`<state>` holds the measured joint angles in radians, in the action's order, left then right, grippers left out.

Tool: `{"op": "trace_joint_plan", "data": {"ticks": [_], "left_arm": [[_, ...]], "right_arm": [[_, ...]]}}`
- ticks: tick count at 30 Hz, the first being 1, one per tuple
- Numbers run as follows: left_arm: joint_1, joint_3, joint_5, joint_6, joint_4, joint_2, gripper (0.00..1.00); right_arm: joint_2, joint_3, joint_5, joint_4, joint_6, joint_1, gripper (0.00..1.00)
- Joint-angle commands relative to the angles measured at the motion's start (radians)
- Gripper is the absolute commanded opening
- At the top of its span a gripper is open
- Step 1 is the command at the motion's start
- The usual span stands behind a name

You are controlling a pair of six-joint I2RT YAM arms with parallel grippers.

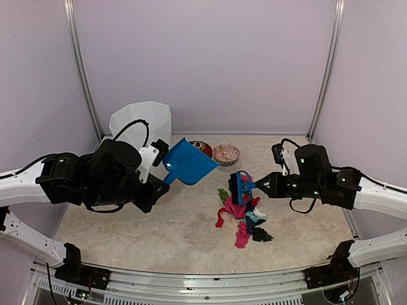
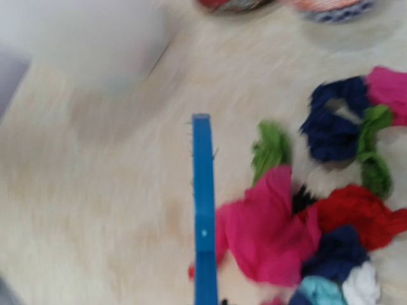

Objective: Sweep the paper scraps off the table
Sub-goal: Sweep the paper scraps at the center of the board.

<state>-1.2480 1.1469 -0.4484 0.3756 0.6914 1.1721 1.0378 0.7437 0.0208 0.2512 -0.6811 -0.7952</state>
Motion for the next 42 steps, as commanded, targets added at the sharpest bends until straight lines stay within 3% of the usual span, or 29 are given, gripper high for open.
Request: {"op": "trace_joint_plan", "data": {"ticks": [1, 10, 14, 23, 29, 42], "left_arm": [[-0.016, 0.009, -0.003, 0.039, 0.021, -0.004, 0.00], [-0.019, -0.035, 0.010, 0.028, -0.011, -0.033, 0.00], [-0.019, -0.057, 0.027, 0.021, -0.013, -0.046, 0.00], [-0.025, -0.106, 0.079, 0.014, -0.023, -0.077, 0.00], [-0.038, -0.154, 0.120, 0.030, -0.037, -0.076, 0.00], [-0.042, -0.231, 0.255, 0.015, -0.084, 0.018, 0.00]], "right_arm": [[0.004, 0.093, 0.173, 0.246, 0.227, 0.007, 0.00], [0.029, 0.207, 0.310, 0.532, 0.345, -0.020, 0.00], [0.102, 0.230, 0.296, 0.624, 0.357, -0.080, 0.00], [0.295, 0.308, 0.195, 0.627, 0.482, -0.146, 0.00], [0.363, 0.374, 0.007, 0.639, 0.516, -0.131, 0.00], [0.309, 0.526, -0.064, 0.664, 0.503, -0.068, 0.00]]}}
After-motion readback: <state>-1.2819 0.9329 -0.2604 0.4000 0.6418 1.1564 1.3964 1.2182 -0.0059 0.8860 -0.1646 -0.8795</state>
